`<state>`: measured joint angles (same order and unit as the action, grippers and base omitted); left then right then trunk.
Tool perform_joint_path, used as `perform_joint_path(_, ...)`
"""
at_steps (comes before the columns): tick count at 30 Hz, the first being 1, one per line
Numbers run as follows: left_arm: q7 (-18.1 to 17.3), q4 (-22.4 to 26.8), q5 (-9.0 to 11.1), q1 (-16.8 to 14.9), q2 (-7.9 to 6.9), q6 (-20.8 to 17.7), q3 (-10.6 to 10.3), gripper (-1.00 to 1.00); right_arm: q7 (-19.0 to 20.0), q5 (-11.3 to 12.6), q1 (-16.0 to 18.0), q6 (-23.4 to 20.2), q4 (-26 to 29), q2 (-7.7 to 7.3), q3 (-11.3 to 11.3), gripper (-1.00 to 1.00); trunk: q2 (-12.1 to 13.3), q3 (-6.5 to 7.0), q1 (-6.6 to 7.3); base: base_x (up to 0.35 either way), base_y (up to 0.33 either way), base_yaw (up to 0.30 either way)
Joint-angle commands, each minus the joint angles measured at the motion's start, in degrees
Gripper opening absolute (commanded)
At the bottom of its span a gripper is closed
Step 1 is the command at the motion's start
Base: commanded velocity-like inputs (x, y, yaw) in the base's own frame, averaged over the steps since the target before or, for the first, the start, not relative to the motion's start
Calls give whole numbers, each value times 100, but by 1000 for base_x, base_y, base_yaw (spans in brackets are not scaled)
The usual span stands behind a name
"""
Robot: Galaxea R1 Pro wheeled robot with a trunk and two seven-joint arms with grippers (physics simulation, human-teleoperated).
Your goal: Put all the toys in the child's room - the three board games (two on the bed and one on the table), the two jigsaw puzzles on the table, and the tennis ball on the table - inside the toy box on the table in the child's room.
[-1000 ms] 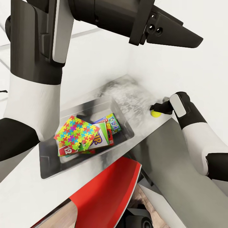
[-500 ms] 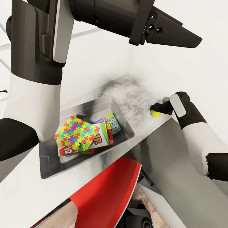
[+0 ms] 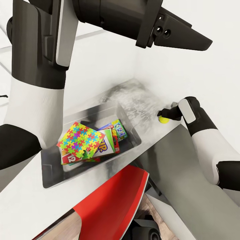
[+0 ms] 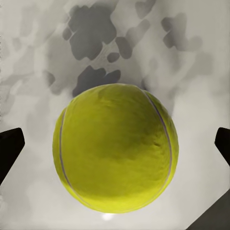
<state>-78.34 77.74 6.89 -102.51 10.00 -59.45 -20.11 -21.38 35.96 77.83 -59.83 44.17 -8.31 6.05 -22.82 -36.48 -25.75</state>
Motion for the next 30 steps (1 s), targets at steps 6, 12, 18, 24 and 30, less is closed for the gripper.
perform_joint_path(6, -6, -4, 15, -6, 0, -55, -2, 100, -51, 60, 5, -14, 4, -5, 28, 100, -9, -8, -3, 0, 0, 0)
perform_joint_path(12, -8, -4, 14, -6, 0, -55, -2, 100, -51, 66, 5, -17, 4, -4, 25, 100, -9, -8, -3, 0, 0, 0)
perform_joint_path(18, -7, -4, 16, -6, 0, -55, -2, 100, -51, 69, 5, -17, 4, 0, 20, 100, -9, -8, -3, 0, 0, 0)
perform_joint_path(24, -8, -4, 14, -6, 0, -55, -2, 100, -51, 69, 5, -17, 4, 1, 19, 100, -9, -8, -3, 0, 0, 0)
perform_joint_path(30, -6, -4, 14, -6, 0, -55, -2, 100, -44, 69, 5, -17, 4, -3, 19, -100, -9, -8, -3, 0, 0, 0)
